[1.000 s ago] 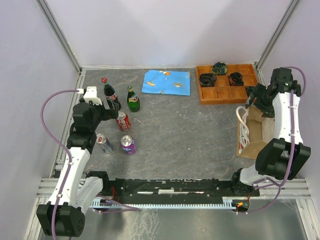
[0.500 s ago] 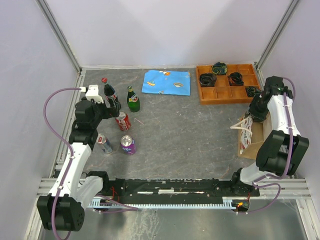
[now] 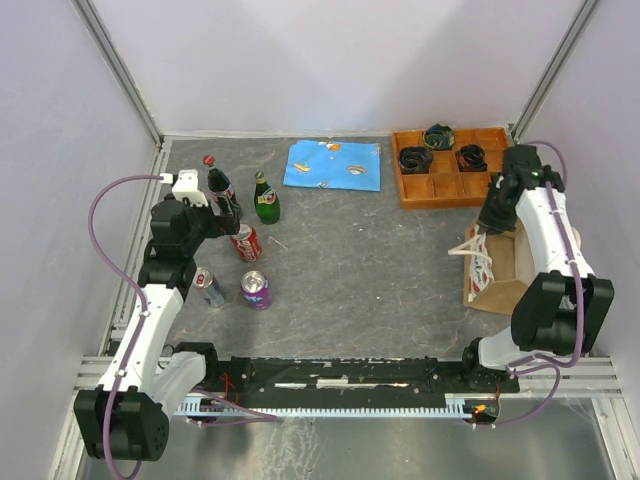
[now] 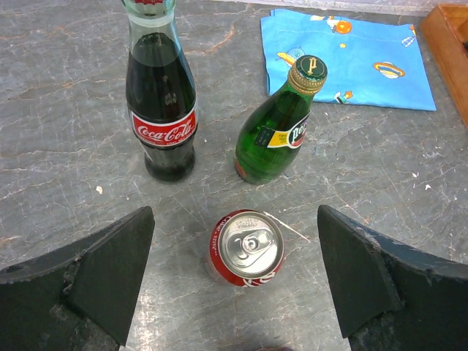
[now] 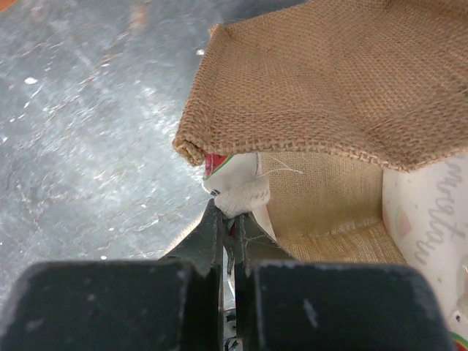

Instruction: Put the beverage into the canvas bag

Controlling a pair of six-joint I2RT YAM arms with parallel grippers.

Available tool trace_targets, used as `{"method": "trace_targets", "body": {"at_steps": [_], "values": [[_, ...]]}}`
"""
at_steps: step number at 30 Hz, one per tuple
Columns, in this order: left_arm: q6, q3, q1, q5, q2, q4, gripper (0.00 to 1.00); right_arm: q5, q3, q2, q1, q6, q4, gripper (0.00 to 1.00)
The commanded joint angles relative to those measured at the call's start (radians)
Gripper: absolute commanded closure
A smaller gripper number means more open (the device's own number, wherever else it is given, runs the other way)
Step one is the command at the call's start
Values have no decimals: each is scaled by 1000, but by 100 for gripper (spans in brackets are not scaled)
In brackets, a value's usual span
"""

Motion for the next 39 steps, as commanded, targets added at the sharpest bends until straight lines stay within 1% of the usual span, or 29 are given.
{"method": "trace_targets", "body": {"at_steps": [1,8,13,20,25,30,34,39], "values": [[-24,37,7,19,5,57,2,94,87,-68,156,74,-31,100],[-16,48,7,27,10,55,2,269,88,-76,445,309,-33,100],[-7,44,7,37,-1,44,2,372,138,-29,627,442,-56,100],[-13,35,7,53,-25,30,2,398,286,112,833,559,-83,100],[-16,29,7,53,-53,17,2,359,392,234,931,596,-64,100],[-25,19,7,51,-86,4,2,314,466,335,983,629,-31,100],[-23,17,7,50,-111,-14,2,304,506,369,1011,670,-29,100],[-12,10,8,47,-134,-28,2,315,514,370,1048,738,-32,100]]}}
